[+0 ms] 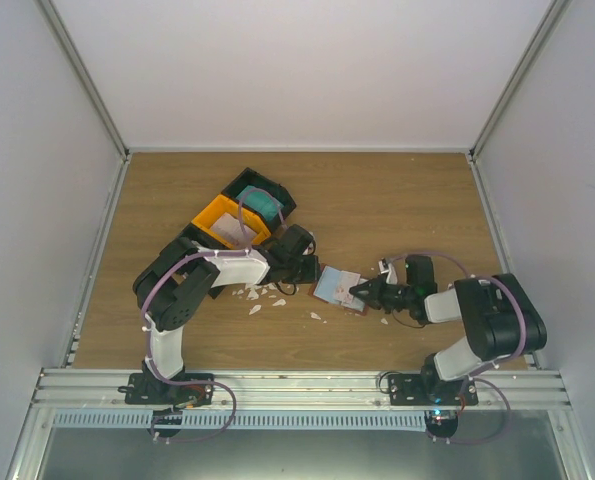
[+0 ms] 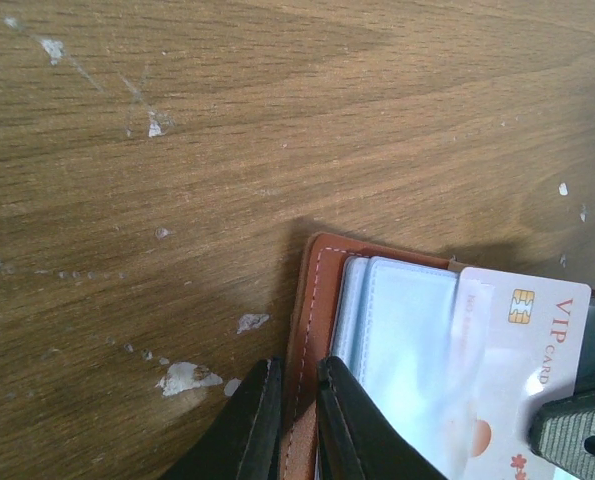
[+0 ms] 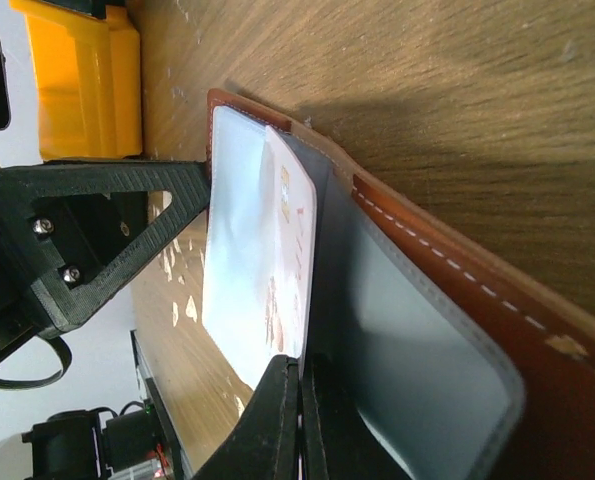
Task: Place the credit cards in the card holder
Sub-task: Insert the credit card into the card holder.
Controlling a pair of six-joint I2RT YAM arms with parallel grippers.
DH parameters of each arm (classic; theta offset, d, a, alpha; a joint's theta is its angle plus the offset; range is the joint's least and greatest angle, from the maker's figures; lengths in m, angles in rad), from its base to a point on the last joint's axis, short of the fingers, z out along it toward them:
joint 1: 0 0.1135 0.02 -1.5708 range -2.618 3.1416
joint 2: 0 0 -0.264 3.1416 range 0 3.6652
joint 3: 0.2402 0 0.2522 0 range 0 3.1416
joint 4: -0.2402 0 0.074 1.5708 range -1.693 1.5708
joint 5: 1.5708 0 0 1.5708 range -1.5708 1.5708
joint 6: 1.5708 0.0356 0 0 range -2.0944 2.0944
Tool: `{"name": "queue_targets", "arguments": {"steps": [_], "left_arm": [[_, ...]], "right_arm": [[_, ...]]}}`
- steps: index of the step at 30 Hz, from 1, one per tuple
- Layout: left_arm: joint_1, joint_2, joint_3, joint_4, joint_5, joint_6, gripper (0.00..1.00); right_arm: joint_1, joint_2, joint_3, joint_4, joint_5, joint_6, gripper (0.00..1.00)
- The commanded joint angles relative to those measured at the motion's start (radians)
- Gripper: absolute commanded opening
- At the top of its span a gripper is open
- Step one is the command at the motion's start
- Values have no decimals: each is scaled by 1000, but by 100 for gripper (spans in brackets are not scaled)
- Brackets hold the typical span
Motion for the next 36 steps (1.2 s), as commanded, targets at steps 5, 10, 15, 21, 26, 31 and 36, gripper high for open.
{"name": "queue_targets", "arguments": {"steps": [5,10,15,21,26,31,36], "left_arm": [[-5,28,-43,-71,15,5,14],[-5,26,-46,-71,18,10,14],[-5,19,-51,-69,11,8,13],[-5,13,-52,-71,-1,4,13],[-5,20,-40,-90,-17,6,13],[-6,30,-35,-92,-15,6,13],[-5,29,-34,-89,0,14,13]], "right_arm": [[55,122,-4,68,6,28,1],[76,139,-9,81,19,53,0],[83,117,-11,27,57,73,1],[83,14,-44,-88,164,97,0],[85,-34,-64,-129,161,111,1],[91,-15,-75,-116,146,108,0],[102,57,-60,-45,100,103,1]]}}
